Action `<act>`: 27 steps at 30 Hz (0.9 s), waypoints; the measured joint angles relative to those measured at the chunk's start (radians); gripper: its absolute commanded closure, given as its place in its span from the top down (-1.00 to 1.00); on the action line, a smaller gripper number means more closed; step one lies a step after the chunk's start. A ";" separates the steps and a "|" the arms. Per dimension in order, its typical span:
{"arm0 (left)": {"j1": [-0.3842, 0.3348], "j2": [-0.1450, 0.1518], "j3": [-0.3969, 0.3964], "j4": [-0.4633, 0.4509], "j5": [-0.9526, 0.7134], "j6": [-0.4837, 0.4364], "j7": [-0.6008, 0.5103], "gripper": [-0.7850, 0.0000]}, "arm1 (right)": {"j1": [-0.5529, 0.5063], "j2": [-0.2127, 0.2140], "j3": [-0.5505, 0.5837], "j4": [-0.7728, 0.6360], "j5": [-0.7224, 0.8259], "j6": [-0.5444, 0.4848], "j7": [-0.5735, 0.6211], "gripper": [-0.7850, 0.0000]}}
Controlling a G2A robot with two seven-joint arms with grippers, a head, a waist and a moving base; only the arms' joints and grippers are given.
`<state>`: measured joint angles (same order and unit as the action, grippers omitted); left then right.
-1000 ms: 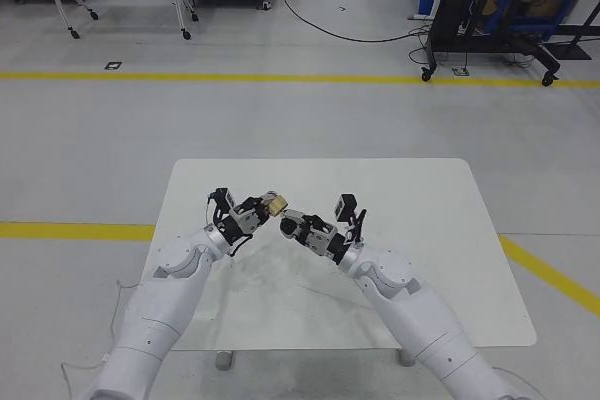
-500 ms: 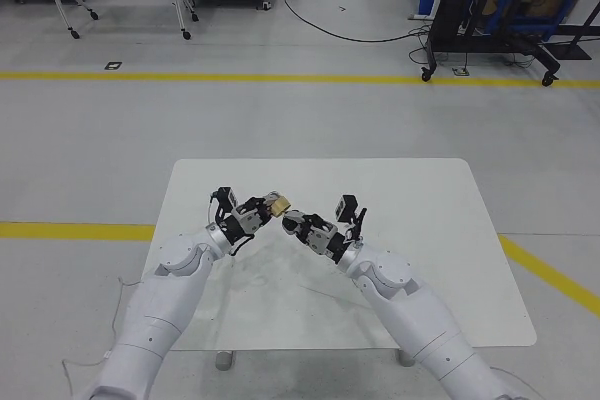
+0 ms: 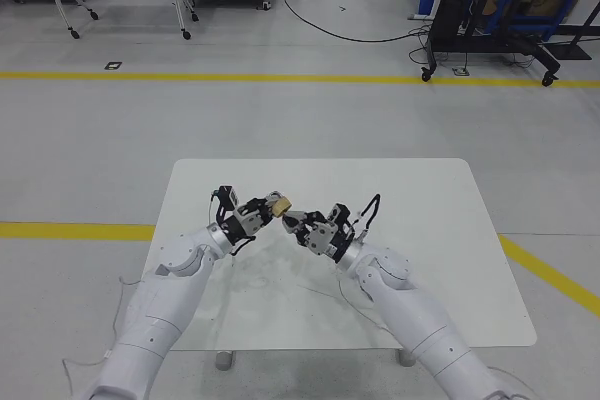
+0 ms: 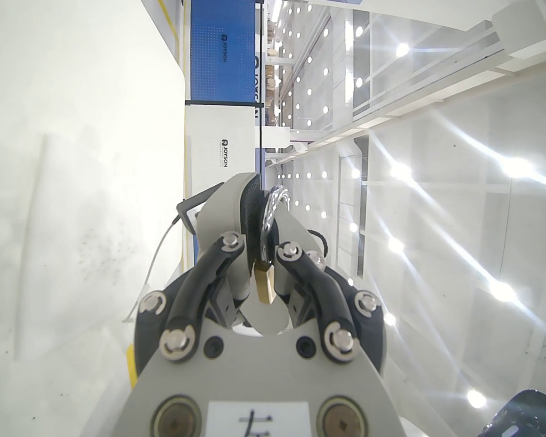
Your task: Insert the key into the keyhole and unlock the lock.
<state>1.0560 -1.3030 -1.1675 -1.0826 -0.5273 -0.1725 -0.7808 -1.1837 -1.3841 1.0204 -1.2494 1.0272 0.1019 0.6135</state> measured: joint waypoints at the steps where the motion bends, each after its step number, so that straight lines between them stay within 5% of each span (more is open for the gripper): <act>1: 0.002 0.000 0.000 -0.003 0.005 -0.004 0.005 -1.00 | 0.002 -0.002 0.002 0.005 0.027 0.016 0.007 -1.00; 10: 0.017 0.001 -0.004 -0.024 0.021 -0.016 0.032 -1.00 | 0.019 -0.011 0.027 0.044 0.202 0.140 0.050 -1.00; 13: 0.020 0.001 -0.006 -0.028 0.022 -0.019 0.038 -1.00 | 0.020 -0.010 0.029 0.040 0.172 0.123 0.044 -0.32; 17: 0.024 0.001 -0.008 -0.033 0.020 -0.020 0.045 -1.00 | 0.017 -0.004 0.034 0.020 0.074 0.059 0.016 0.15; 20: 0.027 0.002 -0.010 -0.036 0.021 -0.018 0.052 -1.00 | 0.004 0.006 0.052 -0.016 -0.065 -0.042 -0.035 0.98; 27: 0.029 0.004 -0.001 -0.050 0.083 -0.016 0.077 -1.00 | -0.077 0.060 0.160 -0.149 -0.517 -0.158 -0.172 1.00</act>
<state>1.0848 -1.2991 -1.1689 -1.1330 -0.4444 -0.1889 -0.7043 -1.2609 -1.3241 1.1800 -1.3981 0.5097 -0.0557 0.4414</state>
